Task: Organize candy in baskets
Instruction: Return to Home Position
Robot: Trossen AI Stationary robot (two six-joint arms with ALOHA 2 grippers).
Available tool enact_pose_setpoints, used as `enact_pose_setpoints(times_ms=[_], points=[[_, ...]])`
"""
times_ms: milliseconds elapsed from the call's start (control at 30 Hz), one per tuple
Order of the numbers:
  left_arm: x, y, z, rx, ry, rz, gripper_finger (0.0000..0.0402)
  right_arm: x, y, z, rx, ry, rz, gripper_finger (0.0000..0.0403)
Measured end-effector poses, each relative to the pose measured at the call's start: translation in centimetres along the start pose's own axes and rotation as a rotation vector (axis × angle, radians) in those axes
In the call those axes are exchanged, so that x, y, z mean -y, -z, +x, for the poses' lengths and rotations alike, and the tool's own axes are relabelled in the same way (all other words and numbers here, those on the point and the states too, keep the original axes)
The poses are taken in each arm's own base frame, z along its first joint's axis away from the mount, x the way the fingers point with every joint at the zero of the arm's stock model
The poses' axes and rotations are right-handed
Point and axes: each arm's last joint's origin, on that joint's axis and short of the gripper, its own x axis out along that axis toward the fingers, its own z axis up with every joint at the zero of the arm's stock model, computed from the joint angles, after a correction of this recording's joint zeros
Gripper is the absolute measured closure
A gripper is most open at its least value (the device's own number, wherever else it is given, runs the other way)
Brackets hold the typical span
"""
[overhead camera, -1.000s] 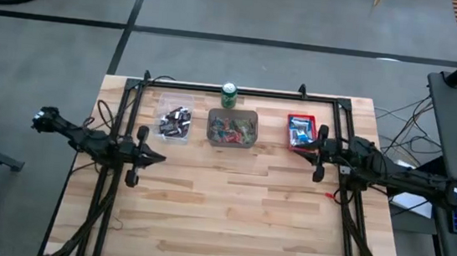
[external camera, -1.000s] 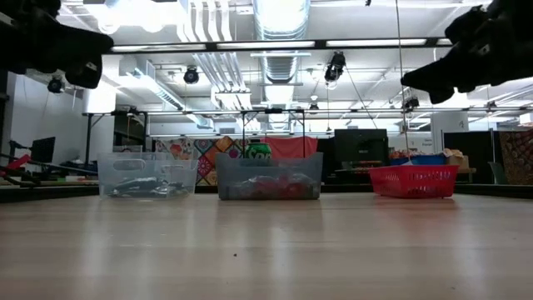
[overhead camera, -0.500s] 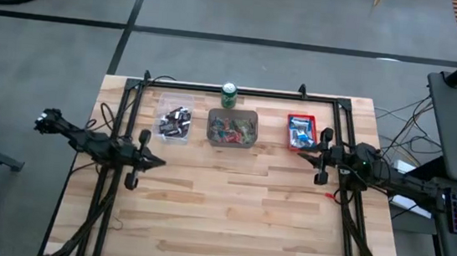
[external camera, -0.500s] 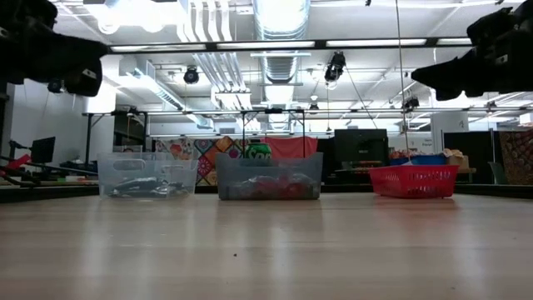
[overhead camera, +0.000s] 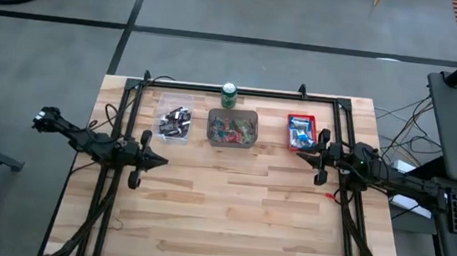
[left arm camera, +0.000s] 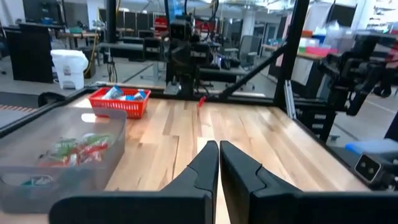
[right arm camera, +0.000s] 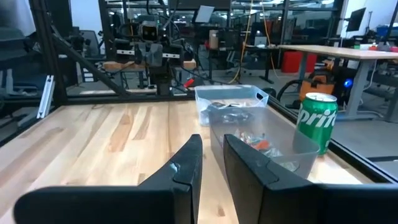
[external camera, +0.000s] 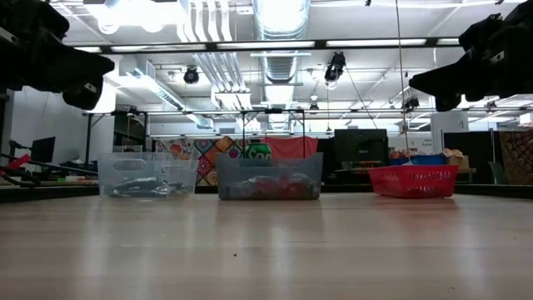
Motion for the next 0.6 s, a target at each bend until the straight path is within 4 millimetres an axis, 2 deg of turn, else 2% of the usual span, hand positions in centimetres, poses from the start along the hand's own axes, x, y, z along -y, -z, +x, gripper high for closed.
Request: enact_pose_setpoints(times_ms=[600], points=[[0.08, 0.43, 0.31, -0.048, -0.005, 0.018, 0.0401, 0.0, 0.04, 0.01, -0.002, 0.0, 0.001, 0.0344]])
